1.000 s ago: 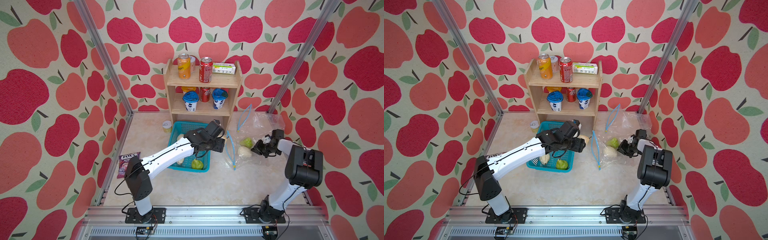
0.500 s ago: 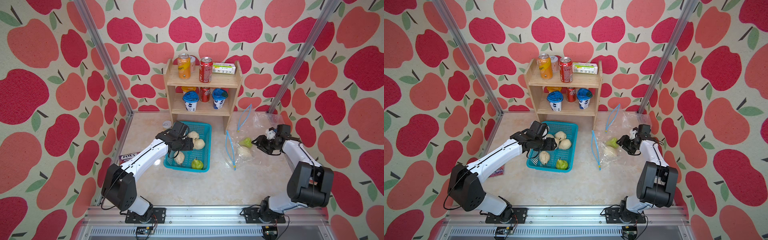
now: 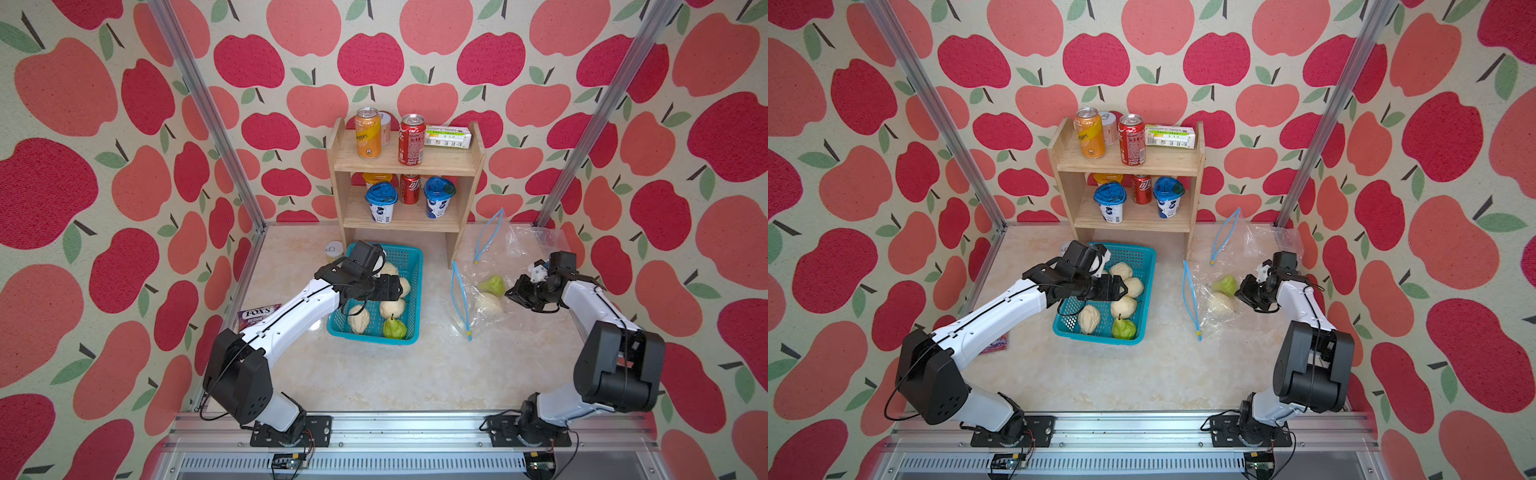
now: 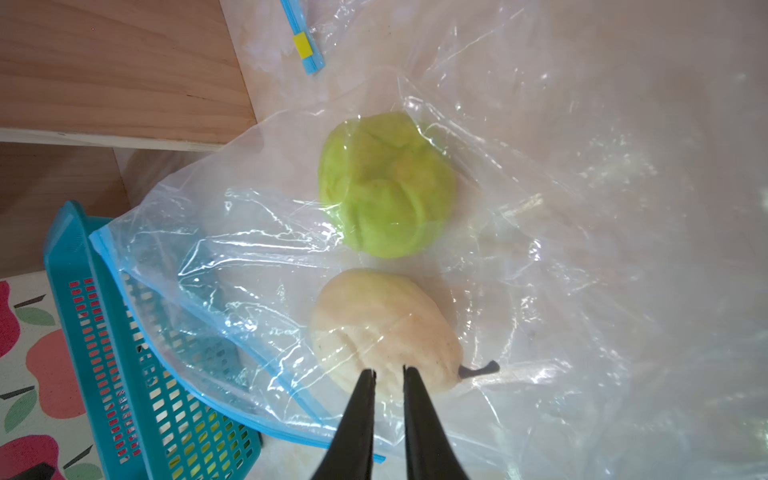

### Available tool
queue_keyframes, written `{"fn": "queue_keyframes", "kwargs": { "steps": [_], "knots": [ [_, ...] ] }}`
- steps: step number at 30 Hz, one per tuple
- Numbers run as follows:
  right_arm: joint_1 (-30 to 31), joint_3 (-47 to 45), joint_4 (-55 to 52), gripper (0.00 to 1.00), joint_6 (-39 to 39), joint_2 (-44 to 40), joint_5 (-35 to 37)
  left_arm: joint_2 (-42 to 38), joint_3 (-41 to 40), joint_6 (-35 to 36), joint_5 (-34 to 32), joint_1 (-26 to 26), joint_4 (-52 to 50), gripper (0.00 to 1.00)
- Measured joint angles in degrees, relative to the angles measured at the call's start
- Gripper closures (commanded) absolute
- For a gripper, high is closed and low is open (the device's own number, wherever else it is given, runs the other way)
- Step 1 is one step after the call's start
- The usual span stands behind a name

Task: Open the zip-top bag and take out the pear
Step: Place the pear in the basket, then pick up the pear from the zipper food storage bag.

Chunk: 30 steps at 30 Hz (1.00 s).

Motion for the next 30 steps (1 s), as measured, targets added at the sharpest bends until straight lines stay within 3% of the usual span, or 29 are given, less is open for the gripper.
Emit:
{"fn": "queue_keyframes", "kwargs": {
  "steps": [6,13,19,30],
  "knots": [
    [0.2,-0.7,2.7,0.94,0.1,3.5,-0.9,1.1,2.6,-6.8,0.3,-9.7,5.8,0.34],
    [3.1,-1.0,4.5,0.97,0.0,9.0,-1.3,14.0,9.1,-13.7,-0.3,-16.7,15.2,0.41],
    [3.5,-2.1,5.2,0.98,0.1,9.3,-1.3,23.7,10.4,-19.4,-2.0,-17.8,21.3,0.51],
    [3.4,-2.4,6.3,0.98,0.5,9.3,-1.3,26.2,15.2,-22.7,-9.9,-16.7,21.9,0.68]
  ]
}}
